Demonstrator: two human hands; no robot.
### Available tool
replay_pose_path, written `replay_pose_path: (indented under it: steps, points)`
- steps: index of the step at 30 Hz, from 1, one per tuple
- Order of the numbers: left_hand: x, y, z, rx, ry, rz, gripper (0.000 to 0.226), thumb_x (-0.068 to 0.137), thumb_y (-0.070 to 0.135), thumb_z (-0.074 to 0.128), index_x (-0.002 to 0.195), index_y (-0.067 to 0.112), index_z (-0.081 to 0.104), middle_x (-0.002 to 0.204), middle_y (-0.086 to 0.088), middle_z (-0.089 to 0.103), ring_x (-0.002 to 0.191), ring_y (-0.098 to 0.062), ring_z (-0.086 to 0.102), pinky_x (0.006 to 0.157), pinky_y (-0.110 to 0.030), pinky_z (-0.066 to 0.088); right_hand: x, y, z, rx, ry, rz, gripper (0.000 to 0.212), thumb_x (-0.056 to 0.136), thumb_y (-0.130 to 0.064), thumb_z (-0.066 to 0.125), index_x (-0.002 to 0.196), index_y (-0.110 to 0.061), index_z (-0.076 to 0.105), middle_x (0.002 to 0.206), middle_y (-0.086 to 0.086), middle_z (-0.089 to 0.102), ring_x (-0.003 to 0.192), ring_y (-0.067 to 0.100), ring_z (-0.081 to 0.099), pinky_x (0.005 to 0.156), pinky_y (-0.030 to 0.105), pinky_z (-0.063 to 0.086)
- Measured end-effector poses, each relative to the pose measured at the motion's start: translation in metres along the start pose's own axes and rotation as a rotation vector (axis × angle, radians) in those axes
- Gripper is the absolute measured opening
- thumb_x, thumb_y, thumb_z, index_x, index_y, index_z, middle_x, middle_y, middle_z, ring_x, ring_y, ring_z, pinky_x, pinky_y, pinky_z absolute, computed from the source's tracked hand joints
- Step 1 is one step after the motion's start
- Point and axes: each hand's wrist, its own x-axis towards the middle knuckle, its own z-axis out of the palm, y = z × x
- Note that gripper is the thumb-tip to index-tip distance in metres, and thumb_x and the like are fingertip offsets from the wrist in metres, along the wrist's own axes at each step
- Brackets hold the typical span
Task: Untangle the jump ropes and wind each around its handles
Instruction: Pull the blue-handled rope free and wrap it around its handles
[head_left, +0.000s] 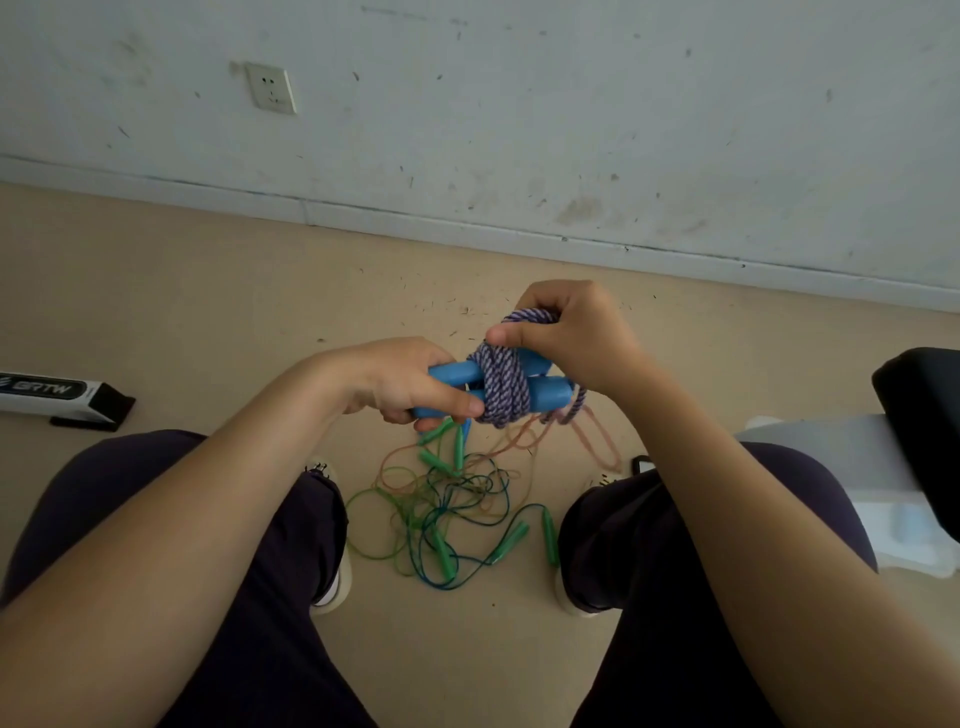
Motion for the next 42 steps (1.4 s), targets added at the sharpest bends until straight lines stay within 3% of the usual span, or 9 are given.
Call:
replay_pose_path:
  steps: [6,10,14,20,24,27,32,37,42]
  points:
    - [-0.006,0.003,-0.003,0.004,-0.023,0.076,0.024,0.088,0.034,0.071,0.082,0.014,0.060,0.053,-0.001,0.054,0.040,-0.010,0.036,0.045,-0.023,0.029,0.002,0.000,-0.002,0.088,0.052,-0.025,0.039,0.068,-0.033,0.087,0.083,-0.012,0.058,0.061,-0.005,0.049,0.054,0.005,0.039,0.053,0.023,0.034]
    - [-0.006,0.001,-0.001,0.046,0.017,0.084,0.045,0.068,0.063,0.075,0.076,0.019,0.064,0.056,-0.003,0.059,0.047,-0.015,0.041,0.047,-0.024,0.033,-0.001,0.003,0.001,0.096,0.021,-0.027,0.047,0.072,-0.031,0.085,0.094,-0.011,0.049,0.078,-0.001,0.053,0.069,0.009,0.048,0.063,0.027,0.045]
    - [-0.006,-0.003,-0.004,0.062,0.058,0.081,0.059,0.056,0.076,0.070,0.074,0.020,0.065,0.054,-0.002,0.060,0.048,-0.016,0.044,0.050,-0.026,0.035,0.001,0.002,0.005,0.114,0.014,-0.090,0.034,0.077,-0.021,0.082,0.086,-0.003,0.055,0.080,0.000,0.057,0.075,0.008,0.055,0.072,0.029,0.051]
    - [-0.006,0.000,-0.004,-0.007,0.106,0.092,0.063,0.061,0.073,0.076,0.076,0.014,0.064,0.053,-0.003,0.059,0.047,-0.016,0.044,0.047,-0.023,0.034,0.003,0.006,0.008,0.158,0.040,-0.075,0.018,0.081,-0.017,0.079,0.082,-0.003,0.069,0.083,0.004,0.069,0.083,0.023,0.066,0.081,0.039,0.054]
    - [-0.005,0.001,-0.003,-0.129,0.167,0.114,0.051,0.063,0.059,0.075,0.076,0.011,0.062,0.051,-0.001,0.054,0.046,-0.013,0.043,0.044,-0.021,0.032,0.003,0.004,0.003,0.286,-0.026,-0.055,0.020,0.083,-0.016,0.076,0.097,-0.004,0.068,0.098,0.008,0.070,0.094,0.018,0.068,0.087,0.032,0.055]
    - [-0.005,-0.001,-0.005,-0.246,0.229,0.152,0.057,0.061,0.058,0.085,0.079,0.009,0.063,0.050,-0.001,0.052,0.043,-0.012,0.043,0.042,-0.020,0.031,0.003,0.005,-0.002,0.435,-0.094,0.024,0.034,0.081,-0.021,0.078,0.112,-0.013,0.066,0.114,0.006,0.068,0.104,0.019,0.067,0.092,0.036,0.054]
    - [-0.004,0.002,-0.006,-0.507,0.380,0.244,0.041,0.068,0.042,0.081,0.082,0.009,0.061,0.073,-0.010,0.053,0.045,-0.011,0.041,0.040,-0.020,0.024,0.001,0.008,0.004,0.732,-0.243,0.129,0.060,0.084,-0.031,0.074,0.132,-0.003,0.053,0.130,0.022,0.061,0.120,0.038,0.059,0.103,0.049,0.048]
    - [-0.003,0.003,-0.004,-0.525,0.408,0.223,0.033,0.077,0.036,0.076,0.084,0.008,0.061,0.058,-0.006,0.053,0.044,-0.012,0.038,0.037,-0.019,0.026,-0.003,0.002,0.021,0.630,-0.240,0.145,0.040,0.092,-0.027,0.061,0.121,0.000,0.055,0.104,0.013,0.065,0.094,0.023,0.065,0.086,0.035,0.054]
    - [0.002,0.000,-0.004,-0.480,0.476,0.246,0.027,0.088,0.032,0.072,0.086,0.006,0.063,0.057,-0.003,0.059,0.044,-0.016,0.038,0.040,-0.021,0.032,-0.004,-0.002,0.027,0.503,-0.167,0.212,0.032,0.100,-0.039,0.050,0.094,-0.008,0.053,0.070,0.006,0.043,0.057,0.014,0.041,0.060,0.031,0.039]
